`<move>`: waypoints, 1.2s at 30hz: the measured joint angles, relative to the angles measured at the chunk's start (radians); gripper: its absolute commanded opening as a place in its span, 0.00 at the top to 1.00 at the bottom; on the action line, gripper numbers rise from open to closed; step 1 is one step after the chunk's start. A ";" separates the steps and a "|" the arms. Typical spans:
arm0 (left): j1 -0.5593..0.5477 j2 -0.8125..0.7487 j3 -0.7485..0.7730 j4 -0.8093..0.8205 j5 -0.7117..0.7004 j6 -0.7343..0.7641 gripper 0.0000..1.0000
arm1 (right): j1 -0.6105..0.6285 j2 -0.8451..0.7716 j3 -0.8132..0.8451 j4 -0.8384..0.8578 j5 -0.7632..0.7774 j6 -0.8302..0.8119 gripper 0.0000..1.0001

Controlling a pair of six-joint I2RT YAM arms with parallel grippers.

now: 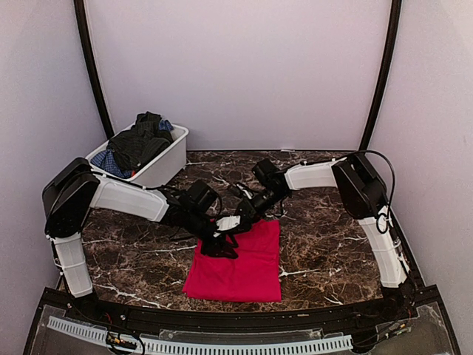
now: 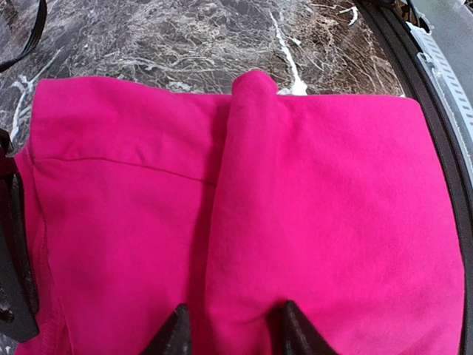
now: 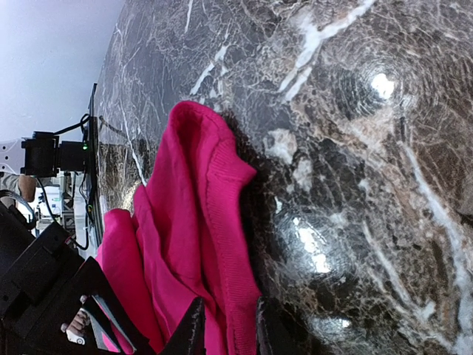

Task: Fold and stack the mixed laundry pile
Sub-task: Adjust the square-folded T-shirt at the center of the board.

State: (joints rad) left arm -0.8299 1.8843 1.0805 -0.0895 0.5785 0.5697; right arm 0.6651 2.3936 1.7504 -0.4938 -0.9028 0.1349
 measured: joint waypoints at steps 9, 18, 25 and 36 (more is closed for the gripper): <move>-0.017 0.002 0.030 -0.053 -0.017 0.017 1.00 | 0.000 0.001 0.000 0.000 0.015 -0.020 0.81; -0.022 -0.021 0.080 -0.076 -0.089 0.016 1.00 | 0.000 0.004 -0.003 0.010 0.010 -0.028 0.82; -0.015 -0.021 0.107 -0.058 -0.132 0.025 1.00 | 0.000 0.004 -0.010 0.024 0.004 -0.034 0.82; 0.024 -0.021 0.117 -0.003 -0.152 0.070 1.00 | 0.000 0.004 -0.018 0.039 -0.006 -0.048 0.83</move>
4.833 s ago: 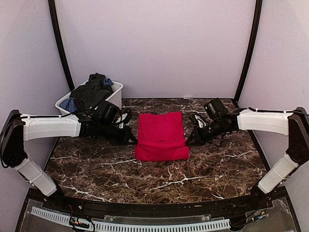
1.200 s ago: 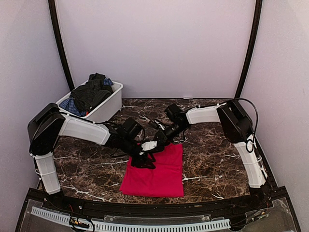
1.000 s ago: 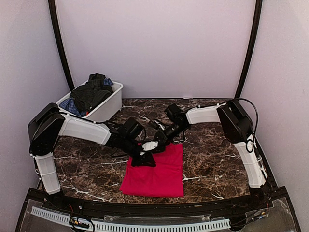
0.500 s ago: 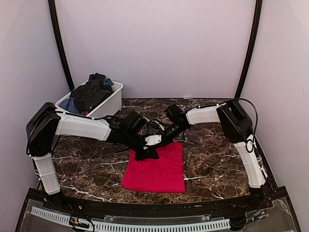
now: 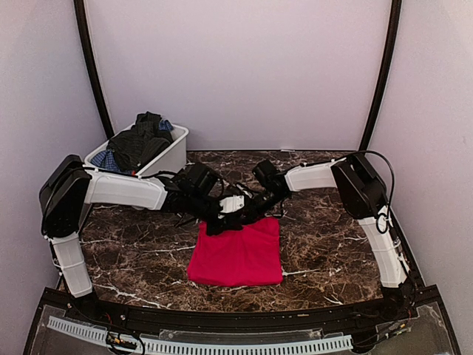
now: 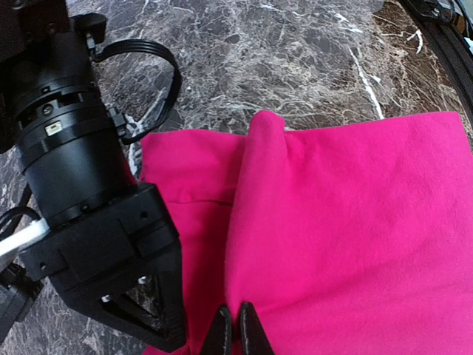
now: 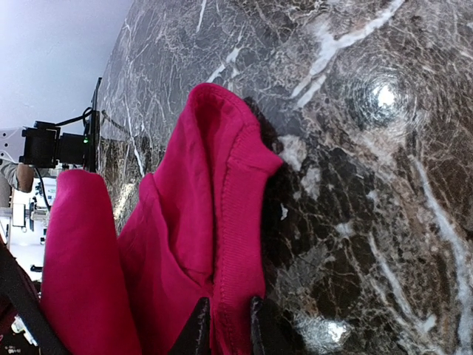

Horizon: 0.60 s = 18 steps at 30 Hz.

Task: Fold and stack the mixed laundry pile
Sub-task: Adjust the square-folded T-shirt at the center of the board.

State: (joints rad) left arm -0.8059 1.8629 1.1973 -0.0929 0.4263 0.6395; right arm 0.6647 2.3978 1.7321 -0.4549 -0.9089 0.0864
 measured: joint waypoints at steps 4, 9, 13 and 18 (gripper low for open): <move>0.022 0.000 0.000 0.047 -0.006 0.017 1.00 | 0.000 0.000 -0.003 0.004 -0.006 -0.003 0.83; 0.045 0.000 -0.001 0.134 -0.025 0.047 1.00 | 0.000 0.002 -0.003 0.004 -0.014 -0.004 0.83; 0.050 0.000 -0.017 0.209 -0.038 0.069 1.00 | -0.003 0.002 -0.002 0.002 -0.016 -0.003 0.81; 0.049 0.011 -0.068 0.298 -0.062 0.087 0.97 | -0.020 -0.004 0.002 -0.024 -0.014 0.001 0.75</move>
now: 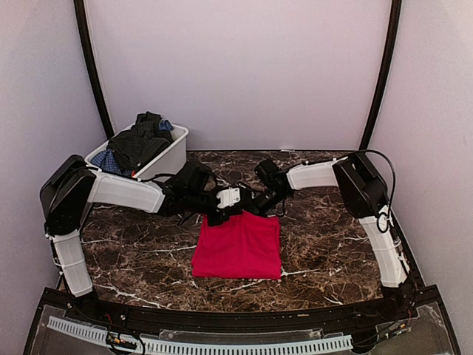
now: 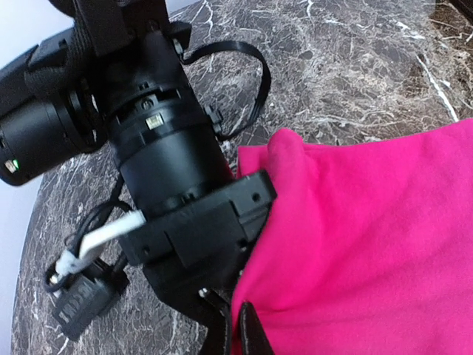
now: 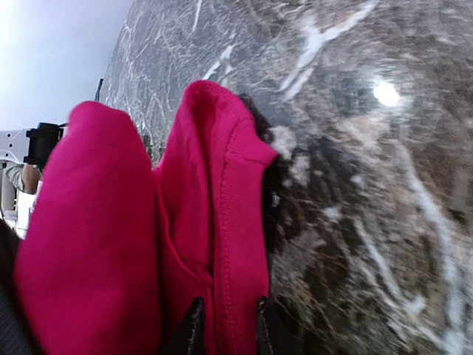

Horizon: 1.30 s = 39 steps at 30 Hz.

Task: Fold and stack the mixed laundry pile
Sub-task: Adjust the square-folded T-shirt at the center of the board, then smooth out the square-folded T-shirt at the center of the board.

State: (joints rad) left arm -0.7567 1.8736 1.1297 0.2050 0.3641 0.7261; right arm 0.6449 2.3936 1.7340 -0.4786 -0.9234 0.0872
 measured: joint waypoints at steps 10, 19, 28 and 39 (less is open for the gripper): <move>0.002 0.032 -0.025 0.106 -0.139 -0.058 0.62 | -0.101 -0.097 0.027 -0.133 0.191 0.000 0.63; 0.070 -0.103 -0.021 -0.008 -0.177 -0.432 0.58 | -0.168 -0.492 -0.275 -0.084 0.298 0.023 0.62; 0.127 -0.253 -0.144 -0.105 -0.146 -0.809 0.58 | -0.148 -0.623 -0.538 0.001 0.325 0.047 0.65; 0.157 -0.183 -0.194 -0.155 -0.128 -0.934 0.56 | -0.083 -0.542 -0.548 0.037 0.372 0.035 0.65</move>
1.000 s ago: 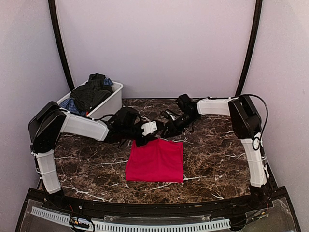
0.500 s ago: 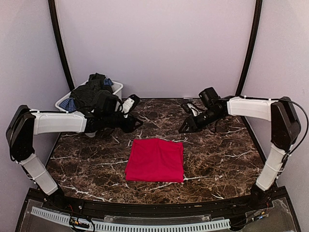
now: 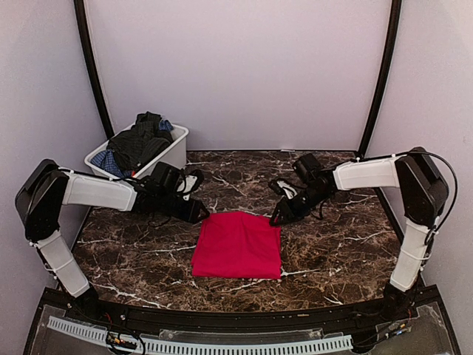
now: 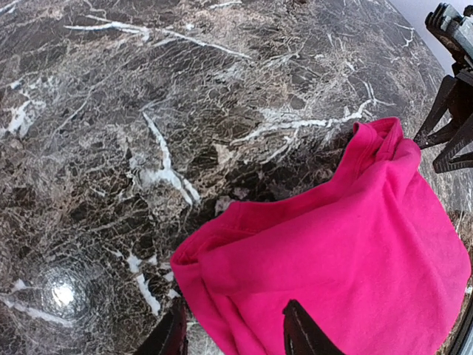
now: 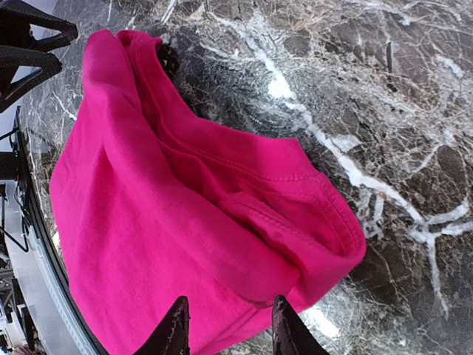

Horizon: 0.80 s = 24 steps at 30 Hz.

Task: Fold and stack the mixed laundry pile
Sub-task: Smooth out the square-folded T-shirt at the center of the board.

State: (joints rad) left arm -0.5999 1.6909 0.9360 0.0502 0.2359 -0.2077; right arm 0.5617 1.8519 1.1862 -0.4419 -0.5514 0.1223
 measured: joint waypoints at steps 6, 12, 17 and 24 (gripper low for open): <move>0.003 0.039 0.000 0.000 0.019 -0.025 0.55 | 0.021 0.055 0.033 -0.007 0.050 -0.006 0.66; 0.003 0.042 0.000 0.000 0.037 -0.040 0.55 | 0.023 0.056 0.035 -0.016 0.098 -0.003 0.66; 0.003 0.050 0.000 0.006 0.055 -0.043 0.57 | 0.023 0.056 0.035 -0.018 0.112 0.007 0.69; 0.004 0.089 0.014 0.023 0.063 -0.043 0.60 | 0.023 0.069 0.047 -0.015 0.122 0.017 0.76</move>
State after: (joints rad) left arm -0.5957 1.7794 0.9497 0.0731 0.2989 -0.2508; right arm 0.5846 1.9213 1.2335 -0.4568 -0.4290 0.1394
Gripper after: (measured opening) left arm 0.421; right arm 0.271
